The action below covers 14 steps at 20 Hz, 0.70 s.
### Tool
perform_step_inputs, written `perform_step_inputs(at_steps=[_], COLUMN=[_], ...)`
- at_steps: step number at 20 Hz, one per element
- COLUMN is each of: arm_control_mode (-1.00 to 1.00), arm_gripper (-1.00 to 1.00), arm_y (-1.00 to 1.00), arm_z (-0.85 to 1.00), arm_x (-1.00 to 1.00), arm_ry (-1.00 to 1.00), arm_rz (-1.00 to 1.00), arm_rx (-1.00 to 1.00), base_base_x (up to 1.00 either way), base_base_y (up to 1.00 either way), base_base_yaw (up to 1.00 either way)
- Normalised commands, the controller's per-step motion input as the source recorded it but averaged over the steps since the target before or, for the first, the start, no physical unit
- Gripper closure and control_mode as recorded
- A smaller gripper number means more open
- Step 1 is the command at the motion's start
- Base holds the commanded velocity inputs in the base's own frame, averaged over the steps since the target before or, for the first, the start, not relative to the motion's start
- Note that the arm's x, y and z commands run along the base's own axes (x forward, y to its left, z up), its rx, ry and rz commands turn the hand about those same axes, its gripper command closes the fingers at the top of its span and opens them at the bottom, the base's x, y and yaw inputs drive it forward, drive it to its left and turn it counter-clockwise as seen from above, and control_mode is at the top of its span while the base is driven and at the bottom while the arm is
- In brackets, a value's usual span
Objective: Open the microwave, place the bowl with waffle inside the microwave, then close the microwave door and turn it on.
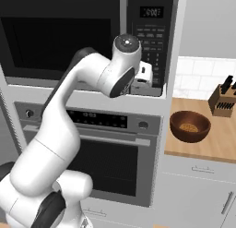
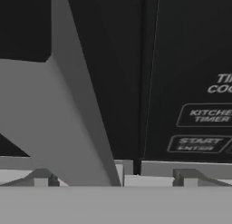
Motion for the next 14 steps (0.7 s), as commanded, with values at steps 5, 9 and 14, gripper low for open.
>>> perform_step_inputs(at_steps=[5,9,14], arm_control_mode=[-1.0,-1.0,-1.0], arm_gripper=[-1.0,-1.0,1.0], arm_y=[0.0,0.31,0.83], arm_z=[-0.1,-0.45,-0.69], arm_x=[0.5,0.79,0.99], arm_ry=[-0.39,-0.47,-0.37], arm_rz=[0.0,0.0,-0.08], arm_rx=[-0.01,-0.14,-0.31], base_base_x=[0.0,0.0,0.0], base_base_y=[0.0,0.0,0.0], base_base_yaw=[0.0,0.0,0.0])
